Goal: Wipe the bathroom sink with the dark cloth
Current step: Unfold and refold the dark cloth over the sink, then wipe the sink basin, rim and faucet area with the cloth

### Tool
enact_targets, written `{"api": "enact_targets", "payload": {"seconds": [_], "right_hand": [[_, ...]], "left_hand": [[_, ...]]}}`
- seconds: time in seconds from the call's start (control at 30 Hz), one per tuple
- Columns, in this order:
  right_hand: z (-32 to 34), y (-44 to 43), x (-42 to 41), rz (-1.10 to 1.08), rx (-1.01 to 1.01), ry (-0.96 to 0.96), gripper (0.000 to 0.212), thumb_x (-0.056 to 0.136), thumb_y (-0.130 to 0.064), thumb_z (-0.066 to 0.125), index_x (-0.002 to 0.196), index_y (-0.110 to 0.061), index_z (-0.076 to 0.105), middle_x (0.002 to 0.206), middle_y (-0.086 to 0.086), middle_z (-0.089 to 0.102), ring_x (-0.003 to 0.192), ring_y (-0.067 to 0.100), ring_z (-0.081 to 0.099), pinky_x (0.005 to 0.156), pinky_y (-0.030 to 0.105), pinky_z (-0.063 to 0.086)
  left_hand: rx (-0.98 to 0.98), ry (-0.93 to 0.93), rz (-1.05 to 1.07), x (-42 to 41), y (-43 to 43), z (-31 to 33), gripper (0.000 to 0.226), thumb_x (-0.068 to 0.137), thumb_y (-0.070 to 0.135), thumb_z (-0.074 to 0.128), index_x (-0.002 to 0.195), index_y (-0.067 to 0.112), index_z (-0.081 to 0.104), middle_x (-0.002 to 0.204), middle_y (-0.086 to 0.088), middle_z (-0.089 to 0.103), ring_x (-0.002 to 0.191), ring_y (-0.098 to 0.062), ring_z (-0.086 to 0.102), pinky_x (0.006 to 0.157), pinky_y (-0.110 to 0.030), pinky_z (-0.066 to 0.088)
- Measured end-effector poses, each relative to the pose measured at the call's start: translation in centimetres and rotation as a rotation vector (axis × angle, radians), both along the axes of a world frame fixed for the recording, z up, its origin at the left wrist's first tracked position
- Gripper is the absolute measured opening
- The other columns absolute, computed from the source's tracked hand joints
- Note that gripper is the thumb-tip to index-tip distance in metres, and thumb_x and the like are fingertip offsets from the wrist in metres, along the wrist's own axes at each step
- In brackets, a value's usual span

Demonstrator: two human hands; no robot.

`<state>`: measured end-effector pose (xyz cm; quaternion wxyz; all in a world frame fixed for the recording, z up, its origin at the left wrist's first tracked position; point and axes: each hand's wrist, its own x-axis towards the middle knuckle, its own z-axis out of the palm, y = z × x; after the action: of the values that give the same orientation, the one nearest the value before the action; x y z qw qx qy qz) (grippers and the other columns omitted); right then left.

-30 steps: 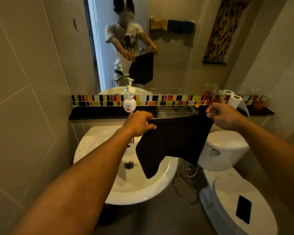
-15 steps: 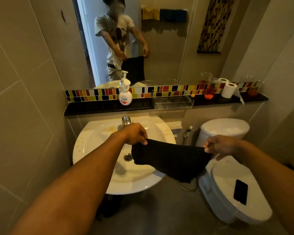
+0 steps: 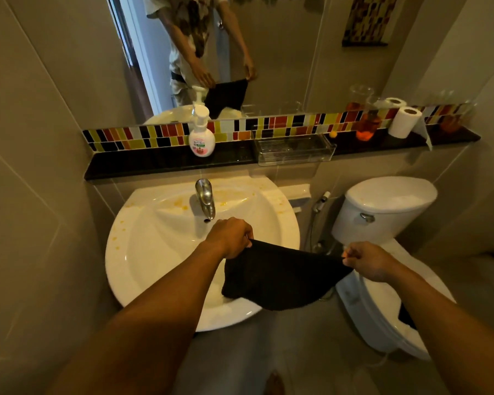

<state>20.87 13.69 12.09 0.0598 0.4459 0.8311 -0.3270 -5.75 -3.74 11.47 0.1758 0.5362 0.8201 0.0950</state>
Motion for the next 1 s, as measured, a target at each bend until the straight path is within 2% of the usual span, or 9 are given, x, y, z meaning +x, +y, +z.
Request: {"api": "enact_targets", "payload": {"seconds": [0.07,0.2,0.47,0.57,0.63,0.7,0.8,0.83,1.0], "right_hand": [[-1.6,1.1,-0.6,-0.014,0.015,-0.023,0.026,0.087,-0.008,0.062,0.066,-0.021,0.055,0.070,-0.002,0.057,0.070,0.011,0.053,0.062,0.023,0.039],[-4.2,3.8,-1.7,-0.054,0.002,-0.070,0.008,0.087,-0.013,0.062,0.080,-0.016,0.062,0.080,0.002,0.061,0.075,0.014,0.056,0.064,0.026,0.040],[-8.6,6.1,-4.3,-0.088,-0.002,-0.151,0.012,0.088,-0.016,0.062,0.076,-0.021,0.059,0.084,0.008,0.065,0.079,0.022,0.059,0.070,0.034,0.046],[-9.7,6.1,-4.9,-0.137,0.004,-0.127,0.017,0.090,-0.016,0.058,0.075,-0.023,0.056,0.089,0.010,0.065,0.082,0.024,0.058,0.071,0.033,0.045],[-10.2,5.8,-5.4,-0.180,-0.003,-0.098,0.005,0.091,-0.016,0.055,0.090,-0.019,0.059,0.100,0.012,0.064,0.090,0.028,0.059,0.077,0.034,0.045],[-10.8,5.0,-5.9,-0.226,0.004,-0.045,0.020,0.092,-0.016,0.055,0.111,-0.012,0.059,0.115,0.015,0.060,0.102,0.032,0.059,0.083,0.037,0.046],[-10.8,1.8,-7.3,-0.232,0.054,0.033,0.032,0.094,-0.021,0.053,0.124,-0.009,0.051,0.131,0.018,0.049,0.111,0.032,0.055,0.085,0.037,0.045],[-10.9,0.5,-7.9,-0.222,0.062,0.047,0.036,0.095,-0.022,0.051,0.128,-0.009,0.048,0.136,0.018,0.044,0.116,0.032,0.052,0.091,0.040,0.046],[-12.2,-7.2,-11.2,-0.186,0.067,0.077,0.064,0.094,-0.033,0.050,0.148,-0.013,0.021,0.157,0.013,0.015,0.143,0.032,0.020,0.112,0.044,0.031]], "left_hand": [[-0.011,0.001,0.009,-0.3,1.3,-1.3,0.018,0.089,0.026,0.063,0.103,0.019,0.069,0.105,-0.006,0.069,0.093,-0.024,0.062,0.081,-0.035,0.050],[-0.027,-0.012,0.025,-1.2,3.7,-3.3,0.018,0.090,0.026,0.060,0.104,0.020,0.070,0.104,-0.006,0.068,0.091,-0.024,0.062,0.078,-0.033,0.048],[-0.092,-0.076,0.048,-2.1,5.5,-7.2,0.018,0.090,0.022,0.060,0.104,0.017,0.069,0.106,-0.006,0.067,0.093,-0.023,0.062,0.077,-0.030,0.047],[-0.120,-0.075,0.057,-2.1,5.3,-8.4,0.022,0.092,0.026,0.056,0.111,0.018,0.065,0.114,-0.005,0.060,0.101,-0.024,0.058,0.082,-0.032,0.045],[-0.103,-0.081,0.064,-2.1,5.0,-8.9,0.027,0.093,0.030,0.054,0.117,0.020,0.059,0.121,-0.004,0.055,0.107,-0.024,0.056,0.088,-0.035,0.045],[-0.073,-0.084,0.075,-2.2,4.7,-9.1,0.031,0.093,0.033,0.053,0.121,0.021,0.055,0.125,-0.004,0.054,0.109,-0.024,0.056,0.093,-0.037,0.046],[-0.027,-0.016,0.097,-2.7,4.2,-8.9,0.034,0.093,0.035,0.051,0.124,0.022,0.052,0.126,-0.004,0.054,0.113,-0.023,0.054,0.097,-0.040,0.041],[0.000,0.019,0.110,-2.9,4.1,-8.7,0.034,0.093,0.035,0.051,0.125,0.023,0.051,0.126,-0.004,0.054,0.114,-0.023,0.053,0.097,-0.040,0.039],[0.149,0.188,0.189,-4.5,4.2,-6.6,0.039,0.092,0.033,0.051,0.128,0.019,0.050,0.127,-0.008,0.054,0.119,-0.026,0.047,0.100,-0.042,0.036]]}}
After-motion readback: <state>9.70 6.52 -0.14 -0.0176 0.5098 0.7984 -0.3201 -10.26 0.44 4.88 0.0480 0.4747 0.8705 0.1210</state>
